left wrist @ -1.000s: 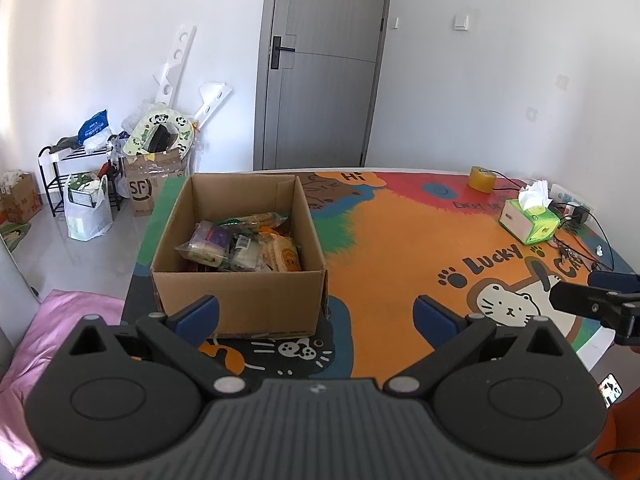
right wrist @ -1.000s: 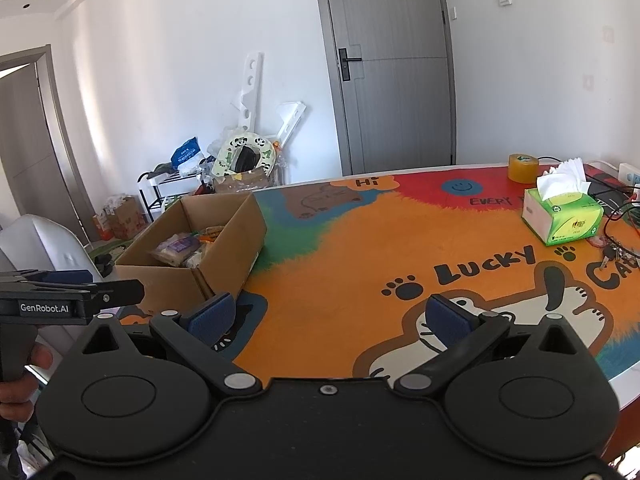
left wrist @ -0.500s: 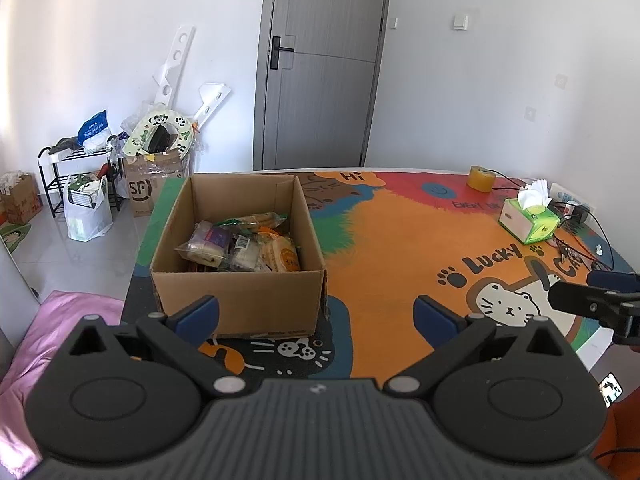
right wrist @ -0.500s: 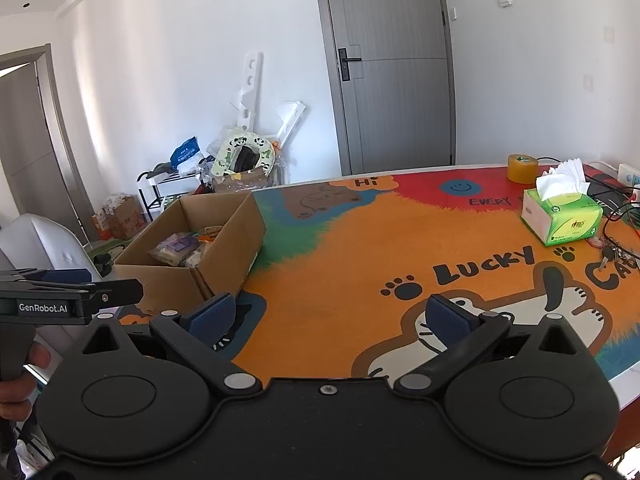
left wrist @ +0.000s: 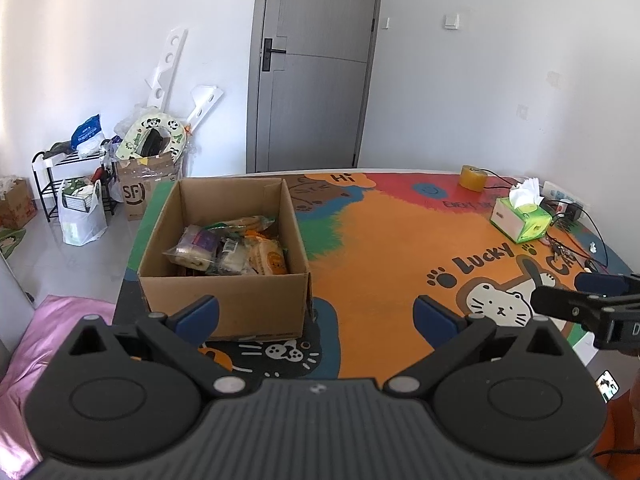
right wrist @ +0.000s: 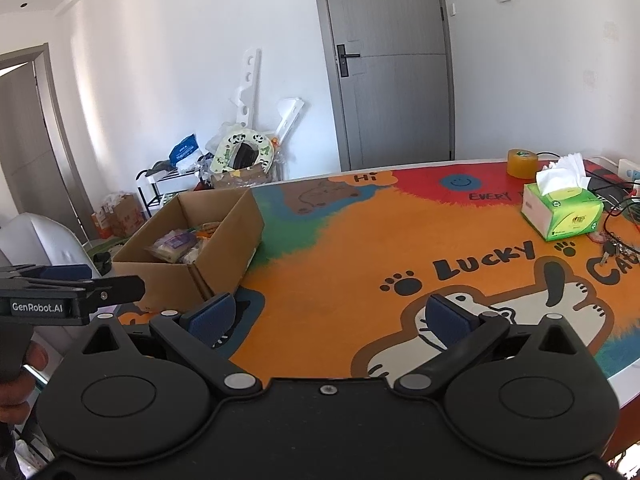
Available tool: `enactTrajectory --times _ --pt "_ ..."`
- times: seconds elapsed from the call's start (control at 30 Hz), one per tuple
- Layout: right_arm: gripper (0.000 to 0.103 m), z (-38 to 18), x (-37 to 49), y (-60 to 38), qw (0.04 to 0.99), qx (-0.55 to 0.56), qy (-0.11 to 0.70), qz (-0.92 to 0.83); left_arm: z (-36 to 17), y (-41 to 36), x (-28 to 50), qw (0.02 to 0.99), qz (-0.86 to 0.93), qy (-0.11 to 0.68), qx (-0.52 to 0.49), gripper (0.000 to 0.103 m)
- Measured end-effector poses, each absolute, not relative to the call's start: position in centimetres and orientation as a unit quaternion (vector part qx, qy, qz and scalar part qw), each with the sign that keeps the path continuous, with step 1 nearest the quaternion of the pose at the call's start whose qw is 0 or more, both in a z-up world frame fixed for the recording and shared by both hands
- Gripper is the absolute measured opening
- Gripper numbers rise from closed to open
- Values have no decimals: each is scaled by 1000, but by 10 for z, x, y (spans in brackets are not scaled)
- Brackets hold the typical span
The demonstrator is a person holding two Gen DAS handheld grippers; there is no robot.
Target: Organize snacks
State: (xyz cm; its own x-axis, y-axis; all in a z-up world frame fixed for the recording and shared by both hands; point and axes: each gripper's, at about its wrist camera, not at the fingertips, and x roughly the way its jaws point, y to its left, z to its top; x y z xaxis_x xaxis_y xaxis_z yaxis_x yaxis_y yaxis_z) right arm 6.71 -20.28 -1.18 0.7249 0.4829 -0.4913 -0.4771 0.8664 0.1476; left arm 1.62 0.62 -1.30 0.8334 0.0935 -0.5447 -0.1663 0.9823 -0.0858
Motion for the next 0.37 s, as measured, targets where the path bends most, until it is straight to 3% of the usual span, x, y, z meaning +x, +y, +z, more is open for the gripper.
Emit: enactTrajectory --times 0.37 --pt "103 -10 67 -208 931 8 260 256 -8 2 14 958 62 272 -67 102"
